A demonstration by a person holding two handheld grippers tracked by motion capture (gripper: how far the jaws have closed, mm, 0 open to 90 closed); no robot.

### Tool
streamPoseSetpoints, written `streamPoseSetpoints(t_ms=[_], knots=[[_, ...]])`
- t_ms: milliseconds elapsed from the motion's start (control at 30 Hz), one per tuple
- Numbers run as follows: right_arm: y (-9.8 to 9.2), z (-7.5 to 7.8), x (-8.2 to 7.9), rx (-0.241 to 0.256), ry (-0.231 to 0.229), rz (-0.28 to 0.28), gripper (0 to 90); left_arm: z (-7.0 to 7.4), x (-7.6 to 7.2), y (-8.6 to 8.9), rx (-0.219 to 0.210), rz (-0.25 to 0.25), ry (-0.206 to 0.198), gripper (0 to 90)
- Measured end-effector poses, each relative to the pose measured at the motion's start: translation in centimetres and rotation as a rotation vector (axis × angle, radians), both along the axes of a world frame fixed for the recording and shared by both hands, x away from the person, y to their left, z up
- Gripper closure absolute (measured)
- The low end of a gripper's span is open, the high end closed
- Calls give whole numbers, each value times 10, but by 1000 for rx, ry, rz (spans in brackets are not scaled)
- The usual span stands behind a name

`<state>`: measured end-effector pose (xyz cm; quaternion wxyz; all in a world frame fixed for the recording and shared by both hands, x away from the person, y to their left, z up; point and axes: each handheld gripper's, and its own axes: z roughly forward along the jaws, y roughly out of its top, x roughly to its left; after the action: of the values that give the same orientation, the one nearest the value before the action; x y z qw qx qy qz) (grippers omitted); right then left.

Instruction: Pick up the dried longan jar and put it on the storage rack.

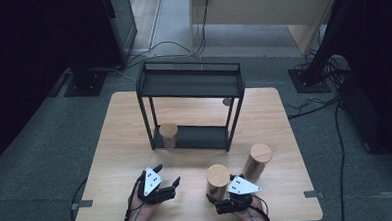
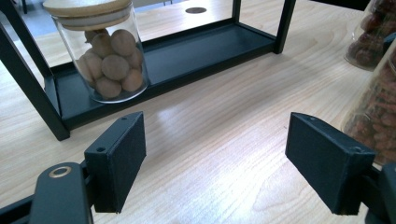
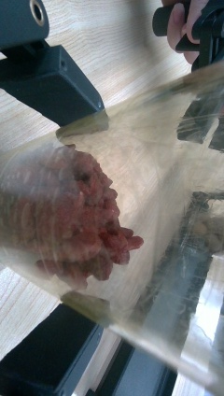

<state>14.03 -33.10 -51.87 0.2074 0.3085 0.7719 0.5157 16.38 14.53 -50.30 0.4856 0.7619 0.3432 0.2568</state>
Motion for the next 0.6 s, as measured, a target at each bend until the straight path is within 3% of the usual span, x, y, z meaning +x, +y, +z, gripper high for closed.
streamPoseSetpoints(t_ms=[200, 600], knots=[[0, 0, 0, -2, 0, 0, 57, 1, -3, 0, 27, -8, 5, 201], [0, 0, 0, -2, -2, 1, 57, -2, 7, 6, 42, -30, 54, 201]])
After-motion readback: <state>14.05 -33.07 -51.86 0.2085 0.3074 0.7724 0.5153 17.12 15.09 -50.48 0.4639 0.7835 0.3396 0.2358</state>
